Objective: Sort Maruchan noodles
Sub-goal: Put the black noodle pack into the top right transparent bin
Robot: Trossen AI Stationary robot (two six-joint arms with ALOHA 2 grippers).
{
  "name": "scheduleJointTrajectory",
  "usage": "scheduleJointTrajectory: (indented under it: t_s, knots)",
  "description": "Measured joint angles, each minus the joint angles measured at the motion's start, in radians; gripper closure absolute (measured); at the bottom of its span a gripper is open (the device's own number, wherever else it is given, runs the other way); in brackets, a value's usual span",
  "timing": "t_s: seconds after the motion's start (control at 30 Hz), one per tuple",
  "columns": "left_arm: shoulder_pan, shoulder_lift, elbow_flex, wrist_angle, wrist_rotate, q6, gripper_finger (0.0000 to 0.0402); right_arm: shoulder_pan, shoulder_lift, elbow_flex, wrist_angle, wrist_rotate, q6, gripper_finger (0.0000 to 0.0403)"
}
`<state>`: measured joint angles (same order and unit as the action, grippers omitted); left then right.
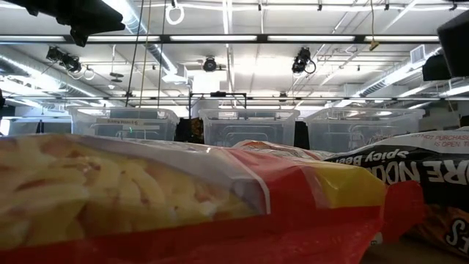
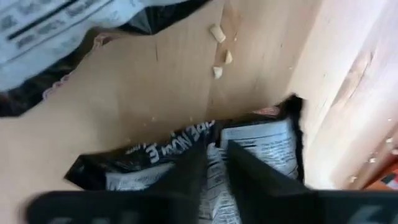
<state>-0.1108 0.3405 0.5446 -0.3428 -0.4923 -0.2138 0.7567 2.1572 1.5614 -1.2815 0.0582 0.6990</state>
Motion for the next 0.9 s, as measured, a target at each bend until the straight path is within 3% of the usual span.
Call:
scheduleJointTrajectory:
  t_s: [0.07,0.23,0.4,0.57,0.67,0.9]
  knots:
    - [0.0,0.0,0.0,0.0,0.0,0.0,0.0285,-0.011,-0.036,-0.001,-0.001,0.006,0.019,0.0387]
    - [0.0,0.0,0.0,0.0,0.0,0.0,0.0285,-0.045,-0.216,0.0,0.007,0.131,0.105,0.0394]
    - [0.0,0.0,0.0,0.0,0.0,-0.003,0.0285,-0.07,-0.455,0.001,0.048,0.297,0.213,0.0395]
    - [0.0,0.0,0.0,0.0,0.0,-0.01,0.0285,-0.064,-0.663,-0.001,0.136,0.527,0.293,0.0395]
    - [0.0,0.0,0.0,0.001,0.0,-0.011,0.0285,-0.052,-0.785,-0.065,0.288,0.607,0.275,0.0395]
    - [0.0,0.0,0.0,0.002,0.0,-0.022,0.0285,-0.079,-1.007,-0.386,0.715,0.664,0.135,0.0395]
